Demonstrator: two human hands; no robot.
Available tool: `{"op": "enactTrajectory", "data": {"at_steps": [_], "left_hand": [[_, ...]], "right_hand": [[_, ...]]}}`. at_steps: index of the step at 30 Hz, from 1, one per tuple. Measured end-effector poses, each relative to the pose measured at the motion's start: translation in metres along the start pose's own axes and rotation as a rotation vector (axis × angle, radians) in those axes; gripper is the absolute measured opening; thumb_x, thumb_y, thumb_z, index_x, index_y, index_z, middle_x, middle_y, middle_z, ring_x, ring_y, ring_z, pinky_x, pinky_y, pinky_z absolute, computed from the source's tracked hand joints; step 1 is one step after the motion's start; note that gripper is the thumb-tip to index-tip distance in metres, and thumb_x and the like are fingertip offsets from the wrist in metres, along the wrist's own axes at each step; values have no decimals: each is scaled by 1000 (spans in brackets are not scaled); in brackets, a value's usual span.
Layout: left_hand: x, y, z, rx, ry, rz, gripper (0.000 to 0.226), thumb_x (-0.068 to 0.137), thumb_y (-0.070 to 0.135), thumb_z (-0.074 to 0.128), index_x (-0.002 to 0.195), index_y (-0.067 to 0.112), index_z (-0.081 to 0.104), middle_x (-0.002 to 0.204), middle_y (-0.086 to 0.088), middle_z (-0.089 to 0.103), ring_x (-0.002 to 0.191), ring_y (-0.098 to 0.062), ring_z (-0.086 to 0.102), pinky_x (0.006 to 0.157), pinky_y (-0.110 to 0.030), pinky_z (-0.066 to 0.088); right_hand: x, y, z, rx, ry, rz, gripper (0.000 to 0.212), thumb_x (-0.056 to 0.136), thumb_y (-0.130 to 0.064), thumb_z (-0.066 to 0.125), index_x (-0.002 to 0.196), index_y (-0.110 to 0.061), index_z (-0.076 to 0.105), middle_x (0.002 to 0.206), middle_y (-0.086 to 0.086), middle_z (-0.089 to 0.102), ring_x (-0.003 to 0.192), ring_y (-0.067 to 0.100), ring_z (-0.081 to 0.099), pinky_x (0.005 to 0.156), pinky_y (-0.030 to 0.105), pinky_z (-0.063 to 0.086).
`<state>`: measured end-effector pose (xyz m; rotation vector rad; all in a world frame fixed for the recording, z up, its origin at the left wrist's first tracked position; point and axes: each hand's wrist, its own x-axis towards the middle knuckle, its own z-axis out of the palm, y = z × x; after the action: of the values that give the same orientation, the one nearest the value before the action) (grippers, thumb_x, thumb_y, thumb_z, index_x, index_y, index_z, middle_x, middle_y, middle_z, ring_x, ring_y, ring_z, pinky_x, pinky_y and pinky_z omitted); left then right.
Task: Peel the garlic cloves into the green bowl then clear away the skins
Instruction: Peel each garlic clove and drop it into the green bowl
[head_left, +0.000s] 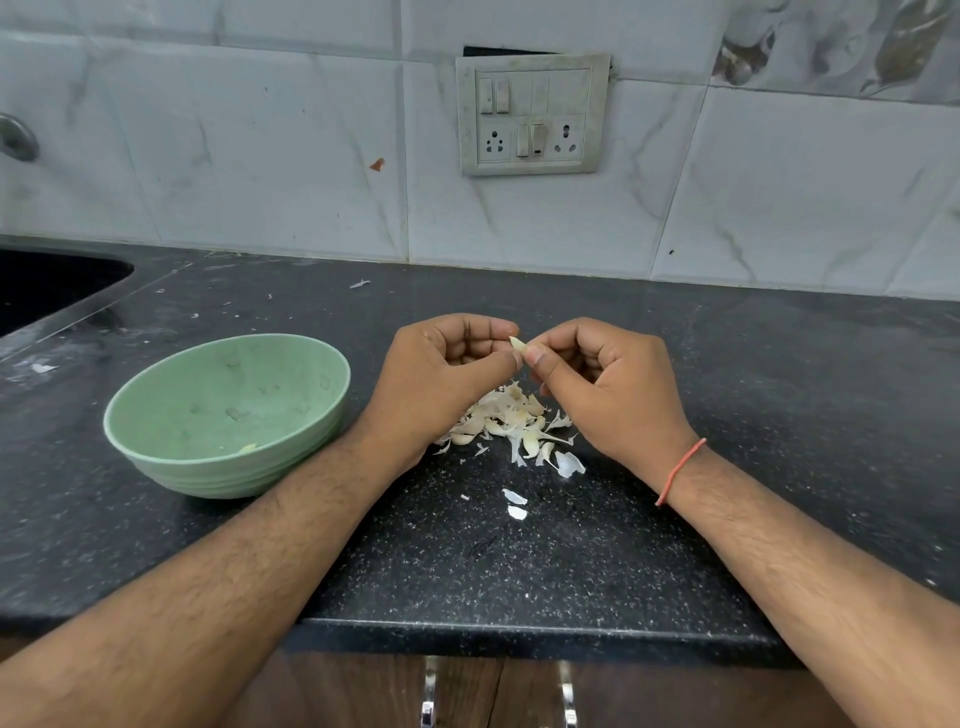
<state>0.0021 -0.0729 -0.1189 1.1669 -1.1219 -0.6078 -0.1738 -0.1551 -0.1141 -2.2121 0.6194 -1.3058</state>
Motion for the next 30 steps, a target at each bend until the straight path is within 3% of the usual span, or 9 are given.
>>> {"op": "enactTrajectory", "data": {"at_steps": [5,9,13,16,18,20,22,26,30], "left_hand": [[0,-1,-1,21,-9,5,21,90,4,81,109,13,80,91,-5,80,83,-11,74,82,-27,62],[2,-3,-3,24,-2,13,20,90,4,81,106,16,82,87,-5,79,81,-11,70,79,-27,58],[4,-3,-4,17,70,13,19,88,10,76,100,21,85,92,-16,79,82,-21,68,87,-53,61],[5,-4,-2,56,97,18,20,98,19,67,91,21,86,82,-13,77,79,-26,70,91,-59,61],[4,-3,-1,126,67,69,22,101,36,69,93,23,85,81,-8,77,77,-34,70,81,-53,64],[0,-1,1,242,39,157,11,98,30,78,102,23,84,82,5,79,71,-15,71,67,-32,59],[-5,3,4,324,47,229,11,95,21,80,105,23,84,83,15,79,72,1,69,67,-17,52],[-15,33,9,478,78,343,10,97,24,78,103,28,83,87,21,77,81,2,72,72,-13,53],[-15,79,-9,709,16,380,8,96,36,77,100,31,82,80,22,74,78,6,69,68,-7,48]], "right_hand": [[-1,-3,0,-42,-14,-16,5,97,-25,78,93,-27,81,73,-14,74,69,13,75,62,27,59],[-1,-2,1,-55,-28,-2,6,97,-26,78,91,-27,80,72,-11,74,68,14,75,63,35,61],[1,1,0,-31,-16,25,7,98,-26,78,91,-25,79,73,-8,75,68,17,74,64,39,62],[3,2,-1,19,-1,55,7,98,-20,77,92,-22,79,74,-4,76,66,18,74,64,34,62],[3,2,-2,46,-8,71,7,99,-18,76,92,-20,79,75,-3,76,65,17,74,65,31,62],[3,1,-4,56,-27,85,6,99,-19,76,94,-19,79,76,-2,77,66,18,75,66,32,63],[3,-2,-7,71,-43,94,6,99,-19,76,96,-19,80,78,-2,77,67,19,75,65,32,62],[6,-17,-17,123,-59,75,7,101,-19,74,97,-18,79,82,-1,77,67,20,73,64,34,60],[17,-43,-24,169,-84,91,7,100,-20,74,96,-22,79,75,4,73,61,19,65,59,37,56]]}}
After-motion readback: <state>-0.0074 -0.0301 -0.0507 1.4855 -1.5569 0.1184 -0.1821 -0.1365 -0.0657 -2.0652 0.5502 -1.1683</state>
